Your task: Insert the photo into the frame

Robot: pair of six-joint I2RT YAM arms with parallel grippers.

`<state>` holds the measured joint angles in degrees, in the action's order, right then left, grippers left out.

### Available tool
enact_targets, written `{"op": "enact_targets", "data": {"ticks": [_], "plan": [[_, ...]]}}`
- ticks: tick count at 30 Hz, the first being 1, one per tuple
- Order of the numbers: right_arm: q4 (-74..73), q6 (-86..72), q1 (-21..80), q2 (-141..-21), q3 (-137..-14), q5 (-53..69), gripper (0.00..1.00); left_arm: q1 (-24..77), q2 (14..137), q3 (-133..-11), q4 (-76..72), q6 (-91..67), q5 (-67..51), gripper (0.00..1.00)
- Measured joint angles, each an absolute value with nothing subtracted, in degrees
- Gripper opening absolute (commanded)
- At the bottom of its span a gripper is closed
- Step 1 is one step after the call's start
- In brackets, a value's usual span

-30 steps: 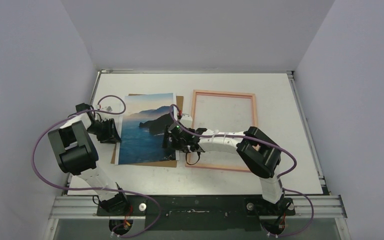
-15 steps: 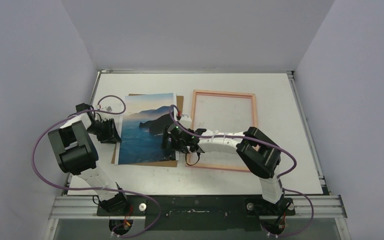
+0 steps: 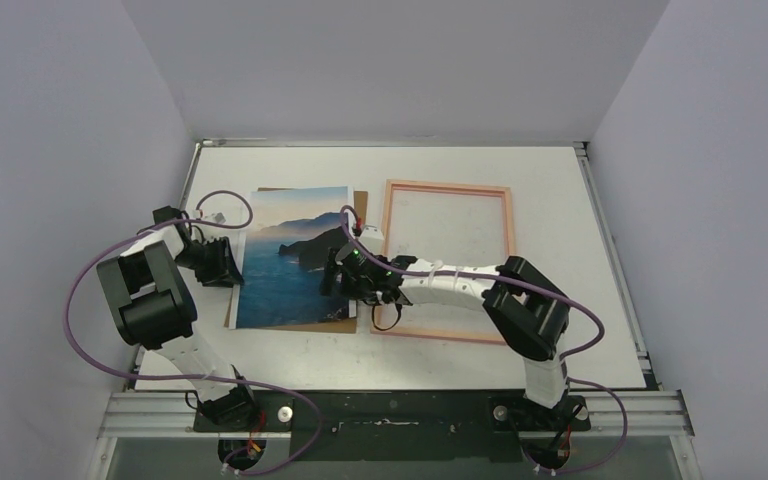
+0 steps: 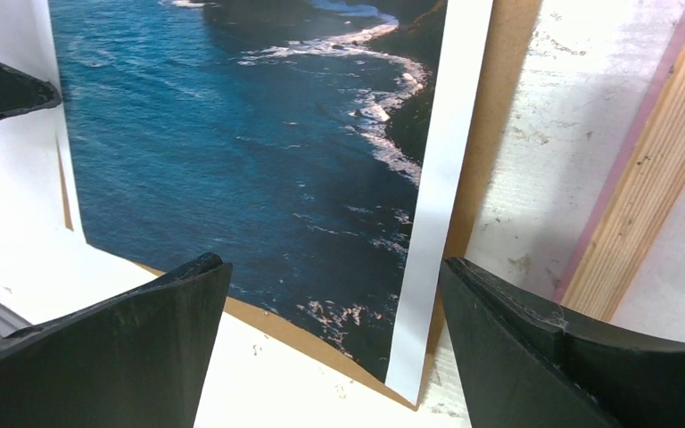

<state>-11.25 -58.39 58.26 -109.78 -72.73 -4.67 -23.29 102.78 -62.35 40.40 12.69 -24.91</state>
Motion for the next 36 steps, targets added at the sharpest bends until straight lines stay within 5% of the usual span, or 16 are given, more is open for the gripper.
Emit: {"op": "enact_targets", "data": {"ticks": [36], "plan": [[12.32,-74.78,57.54,-101.62,-53.12,1.85,0.97,-22.98,103.0,-62.37,40.91,12.69,-25.39,0.26]]}}
